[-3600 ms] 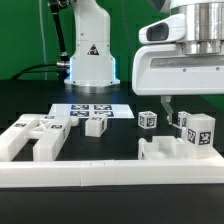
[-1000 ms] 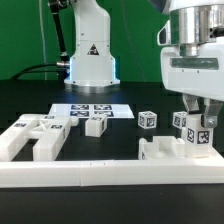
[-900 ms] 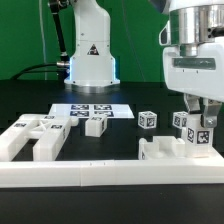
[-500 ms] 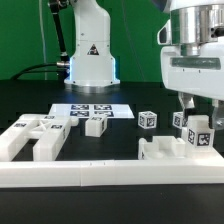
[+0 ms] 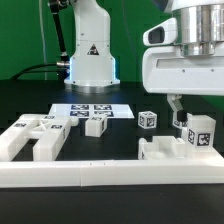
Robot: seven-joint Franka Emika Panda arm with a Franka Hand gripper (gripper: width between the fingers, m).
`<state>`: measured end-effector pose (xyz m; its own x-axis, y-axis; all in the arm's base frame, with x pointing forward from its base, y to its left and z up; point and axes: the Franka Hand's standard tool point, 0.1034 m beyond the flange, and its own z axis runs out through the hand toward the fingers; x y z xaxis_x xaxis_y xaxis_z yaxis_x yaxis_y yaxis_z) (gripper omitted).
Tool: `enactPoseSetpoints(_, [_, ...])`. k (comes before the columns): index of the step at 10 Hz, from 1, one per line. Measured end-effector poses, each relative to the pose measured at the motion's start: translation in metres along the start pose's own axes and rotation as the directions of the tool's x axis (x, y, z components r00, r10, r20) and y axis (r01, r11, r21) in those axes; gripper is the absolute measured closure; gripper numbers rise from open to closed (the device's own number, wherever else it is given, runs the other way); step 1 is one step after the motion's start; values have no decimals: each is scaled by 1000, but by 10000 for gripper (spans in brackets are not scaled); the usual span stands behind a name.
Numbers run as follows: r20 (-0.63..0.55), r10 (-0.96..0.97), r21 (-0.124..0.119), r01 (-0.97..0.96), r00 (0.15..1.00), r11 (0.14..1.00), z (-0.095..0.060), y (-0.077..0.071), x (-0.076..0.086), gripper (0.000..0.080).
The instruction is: Assemble chair
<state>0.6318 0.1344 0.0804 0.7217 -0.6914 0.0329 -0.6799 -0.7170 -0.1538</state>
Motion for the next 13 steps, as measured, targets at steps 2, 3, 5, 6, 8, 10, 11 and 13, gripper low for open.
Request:
enactPoseSetpoints(2, [-3, -207, 1, 207, 978, 978, -1, 1, 5, 151])
enactPoseSetpoints(3, [-6, -278, -3, 278, 961, 961, -2, 0, 5, 151])
enactPoseSetpoints(5, [-9, -433, -14, 433, 901, 901, -1, 1, 6, 151])
enactPoseSetpoints(6, [-8, -493, -16, 493, 870, 870, -1, 2, 9, 151])
enactPoseSetpoints(8, [-5, -596, -19, 596, 803, 803, 0, 4, 9, 151])
enactPoseSetpoints(10, [-3, -611, -20, 611, 791, 791, 1, 5, 9, 151])
enactPoseSetpoints(11, [-3, -611, -20, 611, 792, 792, 1, 5, 9, 307])
enactPoseSetpoints(13, [-4, -598, -19, 597, 802, 802, 1, 5, 10, 511])
